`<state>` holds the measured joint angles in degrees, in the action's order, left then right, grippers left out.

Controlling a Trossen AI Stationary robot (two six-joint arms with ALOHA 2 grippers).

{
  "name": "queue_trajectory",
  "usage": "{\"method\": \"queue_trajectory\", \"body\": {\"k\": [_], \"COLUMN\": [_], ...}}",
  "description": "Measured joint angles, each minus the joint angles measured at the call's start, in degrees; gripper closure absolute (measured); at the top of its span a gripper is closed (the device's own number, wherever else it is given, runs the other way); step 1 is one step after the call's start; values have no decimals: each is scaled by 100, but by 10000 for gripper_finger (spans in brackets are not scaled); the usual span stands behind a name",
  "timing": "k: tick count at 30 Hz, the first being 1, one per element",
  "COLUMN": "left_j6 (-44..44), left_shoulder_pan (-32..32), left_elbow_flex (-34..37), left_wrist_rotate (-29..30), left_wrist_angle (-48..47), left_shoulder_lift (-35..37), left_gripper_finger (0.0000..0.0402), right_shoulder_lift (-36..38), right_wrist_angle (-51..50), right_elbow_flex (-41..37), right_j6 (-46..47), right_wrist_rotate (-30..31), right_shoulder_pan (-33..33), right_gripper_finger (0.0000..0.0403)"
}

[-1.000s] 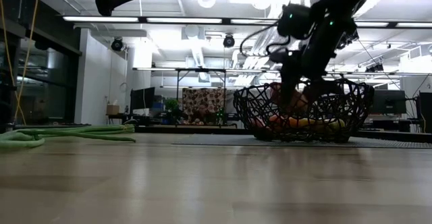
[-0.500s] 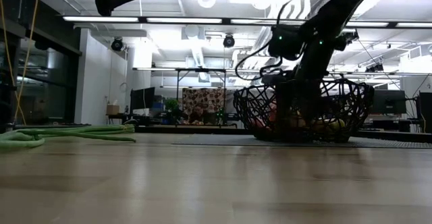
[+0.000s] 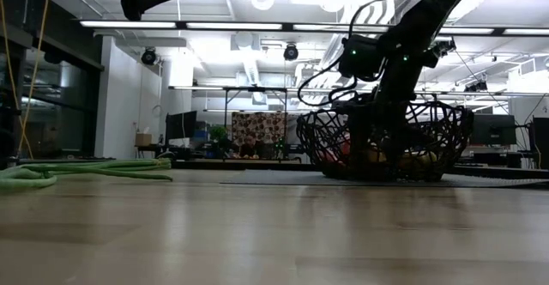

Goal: Build produce basket
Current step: Put the red mango into the black basket

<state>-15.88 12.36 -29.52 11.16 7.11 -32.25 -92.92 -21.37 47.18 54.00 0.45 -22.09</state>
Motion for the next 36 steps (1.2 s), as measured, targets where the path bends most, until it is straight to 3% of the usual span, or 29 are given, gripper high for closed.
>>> {"method": "queue_trajectory", "body": {"k": [14, 27, 36], "left_j6": [0, 0, 0], "left_shoulder_pan": [0, 0, 0], "left_elbow_flex": [0, -2, -4], "left_wrist_rotate": [0, 0, 4], "left_wrist_angle": [0, 0, 0], "left_shoulder_lift": [0, 2, 0], "left_gripper_finger": [28, 28, 28], "right_shoulder_lift": [-4, 341, 1126], "right_wrist_angle": [0, -284, -699], "right_elbow_flex": [-2, -22, -20], "right_j6": [3, -11, -583], "right_wrist_rotate": [13, 315, 427], "right_shoulder_pan": [0, -11, -11], "right_gripper_finger": [164, 27, 16]}}
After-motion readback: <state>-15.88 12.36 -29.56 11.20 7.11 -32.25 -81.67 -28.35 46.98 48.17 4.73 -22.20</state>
